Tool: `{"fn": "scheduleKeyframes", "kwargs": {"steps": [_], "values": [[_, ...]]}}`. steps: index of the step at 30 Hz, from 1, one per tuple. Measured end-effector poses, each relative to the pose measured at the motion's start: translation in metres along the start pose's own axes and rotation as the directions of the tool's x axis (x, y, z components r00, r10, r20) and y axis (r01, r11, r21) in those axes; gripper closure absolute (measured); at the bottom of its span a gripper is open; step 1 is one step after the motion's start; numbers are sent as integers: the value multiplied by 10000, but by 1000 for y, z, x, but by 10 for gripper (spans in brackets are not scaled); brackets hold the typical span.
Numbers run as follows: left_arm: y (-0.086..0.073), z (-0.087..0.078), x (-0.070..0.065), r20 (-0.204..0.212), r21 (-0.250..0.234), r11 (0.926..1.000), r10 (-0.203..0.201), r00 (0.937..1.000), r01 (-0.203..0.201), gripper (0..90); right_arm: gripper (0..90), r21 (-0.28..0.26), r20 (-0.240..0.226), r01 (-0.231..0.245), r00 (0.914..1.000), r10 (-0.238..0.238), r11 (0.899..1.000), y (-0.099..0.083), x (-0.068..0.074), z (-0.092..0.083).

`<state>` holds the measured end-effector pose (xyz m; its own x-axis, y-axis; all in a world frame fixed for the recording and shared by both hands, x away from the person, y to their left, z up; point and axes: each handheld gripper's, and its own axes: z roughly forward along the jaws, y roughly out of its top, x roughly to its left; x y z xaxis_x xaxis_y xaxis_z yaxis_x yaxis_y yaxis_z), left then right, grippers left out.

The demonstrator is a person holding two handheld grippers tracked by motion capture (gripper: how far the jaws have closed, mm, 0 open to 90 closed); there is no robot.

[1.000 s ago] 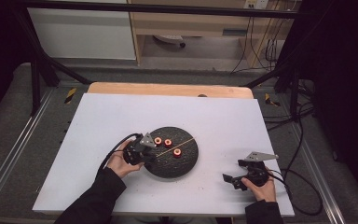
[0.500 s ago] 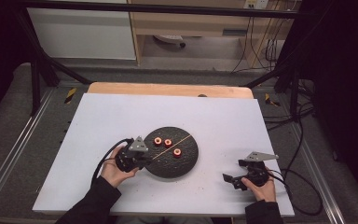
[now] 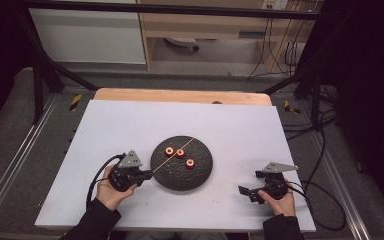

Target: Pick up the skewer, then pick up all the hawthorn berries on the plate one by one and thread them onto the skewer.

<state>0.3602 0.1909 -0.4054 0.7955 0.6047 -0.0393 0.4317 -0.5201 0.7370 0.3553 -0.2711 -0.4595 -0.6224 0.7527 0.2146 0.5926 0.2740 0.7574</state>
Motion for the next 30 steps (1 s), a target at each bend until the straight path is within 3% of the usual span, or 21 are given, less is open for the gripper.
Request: {"fn": "scheduleKeyframes", "kwargs": {"steps": [11, 16, 22, 30], "values": [[-31, -17, 4, -241, -761, 9948, -701, 9973, 681, 881, 4, 133, 132, 81, 9999, -83, 9999, 10, 10, 4], [-40, -22, 10, -275, -993, 9902, -1017, 9944, 986, 881, 4, 459, 321, 84, 9994, -99, 9989, 20, 19, 10], [-48, -26, 11, -263, -1183, 9872, -1104, 9935, 1066, 880, 4, 725, 397, 345, 9985, -374, 9968, 32, 31, 18], [-56, -29, 13, -259, -1339, 9848, -1154, 9930, 1110, 880, 5, 654, 245, 417, 9988, -434, 9970, 55, 47, 29]]}}
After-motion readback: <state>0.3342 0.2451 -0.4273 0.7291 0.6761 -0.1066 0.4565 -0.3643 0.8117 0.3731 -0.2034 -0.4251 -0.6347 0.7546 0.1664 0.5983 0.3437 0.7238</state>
